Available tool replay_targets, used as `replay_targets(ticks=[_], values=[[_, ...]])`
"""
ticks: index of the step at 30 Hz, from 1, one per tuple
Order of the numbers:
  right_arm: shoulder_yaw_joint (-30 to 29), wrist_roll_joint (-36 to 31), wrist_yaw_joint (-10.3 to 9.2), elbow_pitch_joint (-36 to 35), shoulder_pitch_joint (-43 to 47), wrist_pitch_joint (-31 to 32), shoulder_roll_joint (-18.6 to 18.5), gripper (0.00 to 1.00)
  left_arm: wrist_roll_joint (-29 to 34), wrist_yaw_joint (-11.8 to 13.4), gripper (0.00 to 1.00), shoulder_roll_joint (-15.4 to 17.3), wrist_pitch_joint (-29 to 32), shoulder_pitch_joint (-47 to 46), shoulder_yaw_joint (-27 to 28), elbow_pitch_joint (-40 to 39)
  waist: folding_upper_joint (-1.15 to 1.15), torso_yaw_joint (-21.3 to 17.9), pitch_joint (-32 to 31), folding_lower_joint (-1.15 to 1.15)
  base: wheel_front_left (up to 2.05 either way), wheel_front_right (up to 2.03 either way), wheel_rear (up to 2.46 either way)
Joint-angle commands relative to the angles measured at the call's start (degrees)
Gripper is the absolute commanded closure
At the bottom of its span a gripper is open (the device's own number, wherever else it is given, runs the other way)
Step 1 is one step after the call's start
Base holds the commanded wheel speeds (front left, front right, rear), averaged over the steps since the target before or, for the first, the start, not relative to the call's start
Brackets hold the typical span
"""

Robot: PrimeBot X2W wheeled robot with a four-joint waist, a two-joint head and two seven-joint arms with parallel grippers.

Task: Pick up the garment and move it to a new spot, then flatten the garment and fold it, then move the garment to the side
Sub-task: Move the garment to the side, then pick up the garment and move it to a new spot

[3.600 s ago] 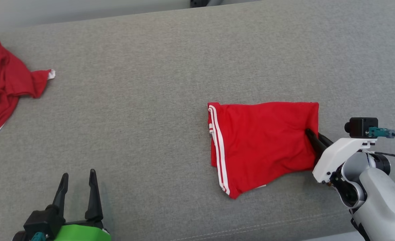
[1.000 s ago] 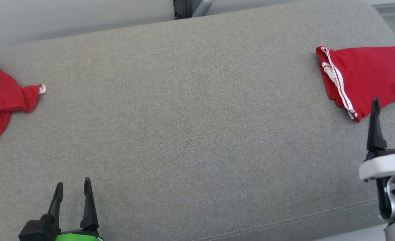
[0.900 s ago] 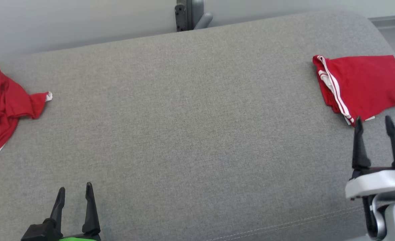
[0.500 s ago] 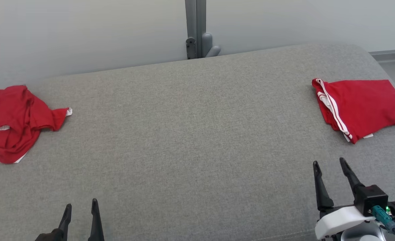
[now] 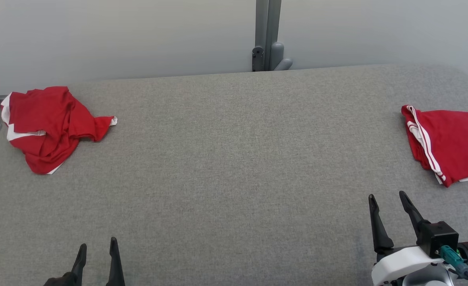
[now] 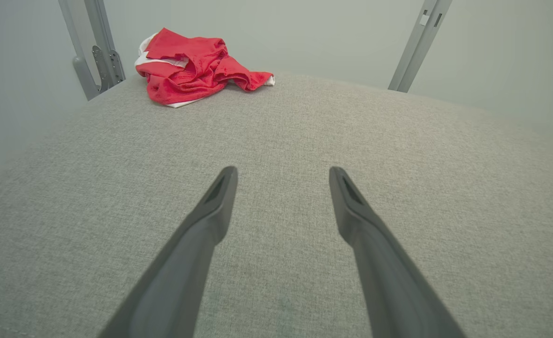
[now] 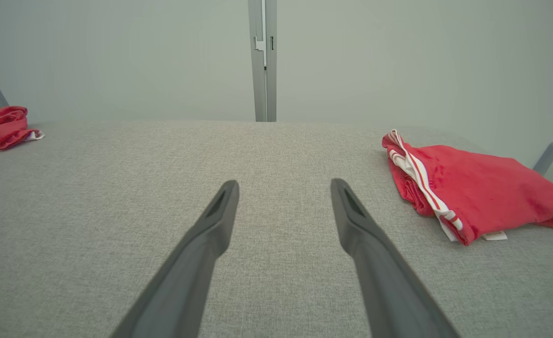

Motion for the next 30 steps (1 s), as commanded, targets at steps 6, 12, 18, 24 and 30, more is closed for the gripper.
replay_targets(ticks=[6,12,18,24,30], values=[[-0.4,-0.4,-0.11,0.1,-0.1,-0.3,-0.1,0.00,-0.5,-0.5,0.00,0.1,0.0,-0.5,-0.4,-0.7,0.46,0.5,-0.1,0.00,0.00,0.00,0.00],[-0.3,0.0,-0.11,0.2,0.7,-0.3,-0.1,0.00,-0.3,-0.4,0.00,0.1,0.0,0.0,-0.5,-1.0,0.46,0.6,-0.1,0.00,0.00,0.00,0.00],[-0.9,0.4,-0.11,0.4,1.2,-0.3,-0.1,0.00,0.1,-0.6,0.00,0.1,0.0,-0.2,-0.6,-1.2,0.46,1.5,-0.1,0.00,0.00,0.00,0.00],[-0.7,1.0,-0.11,0.5,1.7,-0.3,-0.1,0.00,-0.2,-0.5,0.00,0.1,0.0,-0.6,-0.7,-1.3,0.46,5.6,-0.4,0.00,0.00,0.00,0.00],[0.2,1.7,-0.11,0.7,1.8,-0.3,-0.1,0.00,-0.2,-0.1,0.00,0.1,0.0,0.6,-0.6,-1.6,0.46,11.2,-0.8,0.00,0.00,0.00,0.00]])
